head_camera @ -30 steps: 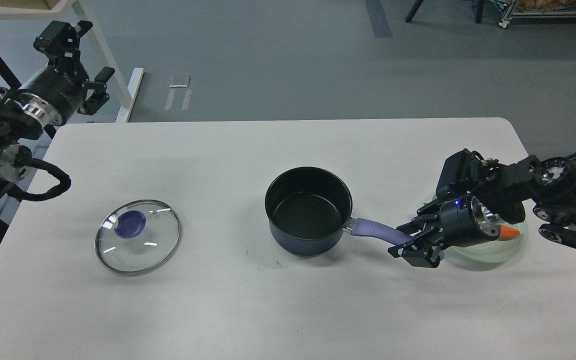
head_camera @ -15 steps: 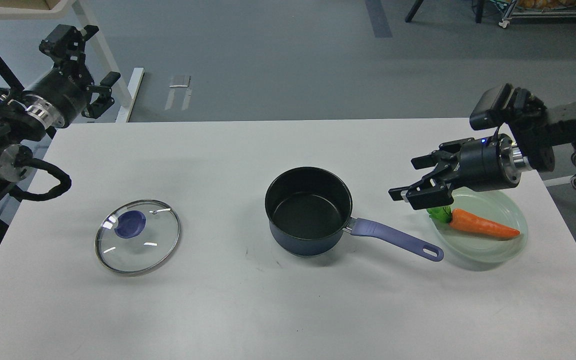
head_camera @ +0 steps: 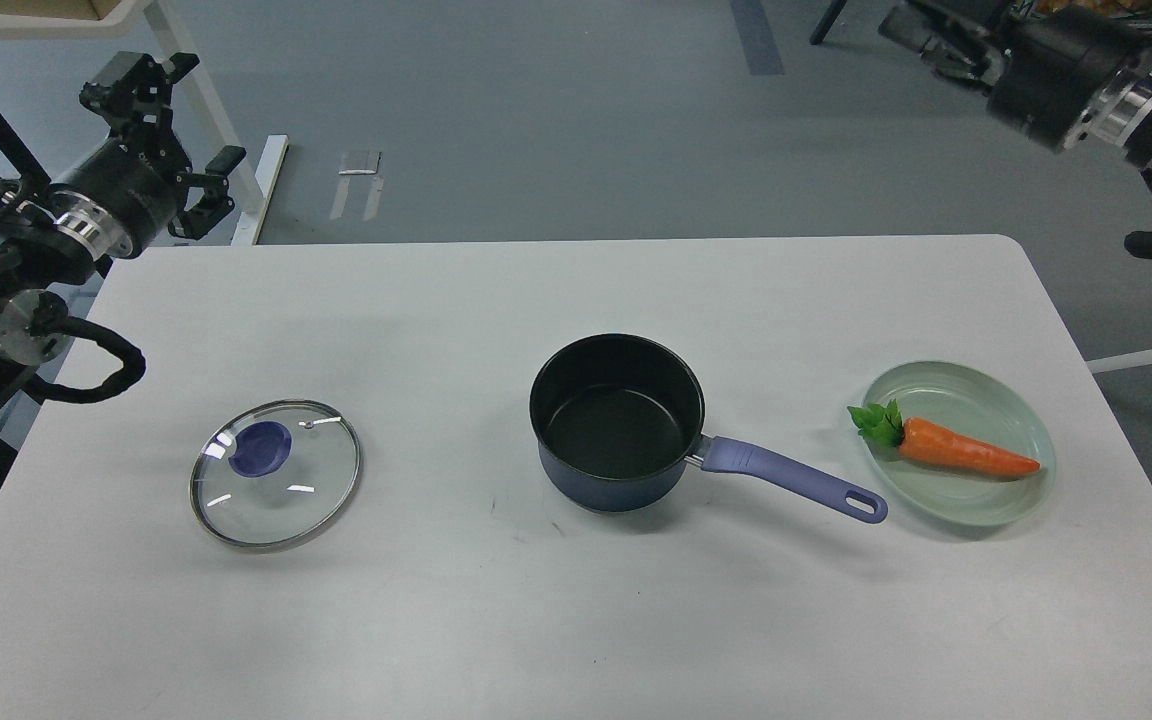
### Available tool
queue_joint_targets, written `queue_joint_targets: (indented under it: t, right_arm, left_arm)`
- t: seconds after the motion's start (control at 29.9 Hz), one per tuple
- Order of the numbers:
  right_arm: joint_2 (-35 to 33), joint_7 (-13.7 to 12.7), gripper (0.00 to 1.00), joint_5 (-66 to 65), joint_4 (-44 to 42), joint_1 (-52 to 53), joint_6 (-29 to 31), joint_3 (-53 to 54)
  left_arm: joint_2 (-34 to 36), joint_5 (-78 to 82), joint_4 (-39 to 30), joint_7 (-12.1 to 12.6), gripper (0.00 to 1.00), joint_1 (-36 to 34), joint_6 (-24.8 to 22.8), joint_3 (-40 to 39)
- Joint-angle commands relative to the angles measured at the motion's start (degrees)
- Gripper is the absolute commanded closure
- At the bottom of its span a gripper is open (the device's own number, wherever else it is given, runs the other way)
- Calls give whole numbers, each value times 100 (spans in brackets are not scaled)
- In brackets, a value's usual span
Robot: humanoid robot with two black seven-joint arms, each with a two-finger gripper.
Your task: Open pot lid
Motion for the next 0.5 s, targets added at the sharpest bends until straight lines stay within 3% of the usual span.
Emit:
queue_joint_targets:
  t: [0.0, 0.13, 0.23, 0.47]
  right_arm:
    - [405, 1, 1, 1236, -424, -360, -396, 188]
    - [810, 1, 1, 2238, -907, -966, -362, 916]
    - [925, 1, 0, 2617, -1004, -1397, -221, 1531]
    - [1320, 1, 0, 3224, -1742, -1987, 1499, 1894]
  left_arm:
    - [-13, -5, 1, 0, 1, 43, -7, -68]
    - [-66, -22, 1, 44, 1, 166, -42, -200]
    - [-145, -57, 1, 245, 1, 271, -139, -296]
    - [-400, -93, -8, 536, 1, 394, -244, -596]
